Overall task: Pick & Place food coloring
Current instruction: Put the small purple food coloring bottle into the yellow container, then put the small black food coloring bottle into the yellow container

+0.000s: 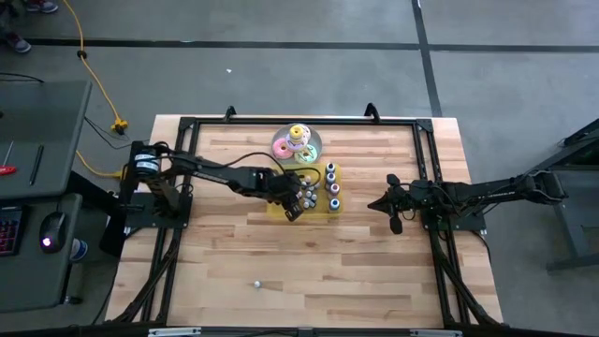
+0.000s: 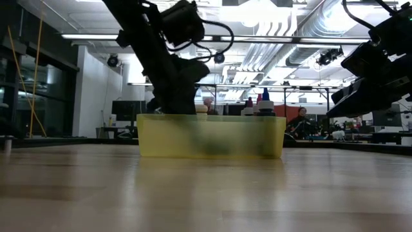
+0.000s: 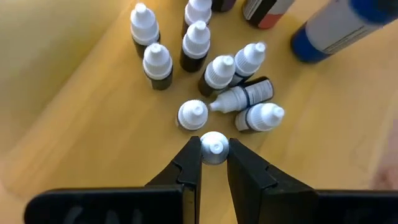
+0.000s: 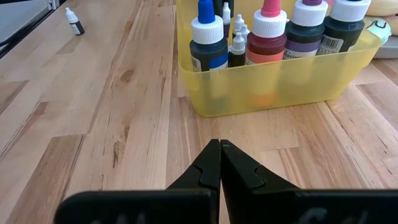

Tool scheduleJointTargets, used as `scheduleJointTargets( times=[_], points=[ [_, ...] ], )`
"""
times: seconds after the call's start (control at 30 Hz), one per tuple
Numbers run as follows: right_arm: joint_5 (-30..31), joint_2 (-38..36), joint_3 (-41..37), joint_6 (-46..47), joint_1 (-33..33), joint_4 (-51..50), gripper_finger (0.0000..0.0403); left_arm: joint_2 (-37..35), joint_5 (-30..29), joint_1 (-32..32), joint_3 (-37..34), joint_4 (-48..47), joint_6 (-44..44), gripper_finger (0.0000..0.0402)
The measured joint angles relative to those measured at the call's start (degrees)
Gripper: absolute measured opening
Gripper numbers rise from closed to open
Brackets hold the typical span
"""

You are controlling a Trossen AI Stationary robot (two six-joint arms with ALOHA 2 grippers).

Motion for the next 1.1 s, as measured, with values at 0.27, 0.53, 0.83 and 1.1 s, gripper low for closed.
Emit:
scheduleJointTargets(
  times=[0.27, 0.53, 0.83, 1.1],
  points=[
    [0.0, 0.0, 0.0, 0.0, 0.0, -0.2, 0.0000, 1.6, 0.2, 0.0, -0.1, 1.5, 0.2, 0.0047],
    [0.0, 0.0, 0.0, 0.0, 0.0, 0.0, 0.0000, 2.2, 1.8, 0.0, 0.0, 2.3, 3.1, 0.0054],
    [0.0, 0.0, 0.0, 0.0, 0.0, 0.0, 0.0000, 2.2, 2.1, 0.0, 0.0, 2.4, 4.8, 0.0131],
    [0.0, 0.0, 0.0, 0.0, 0.0, 0.0, 0.0000, -0.3, 2.1, 0.0, 0.0, 2.4, 7.8, 0.0172]
  ],
)
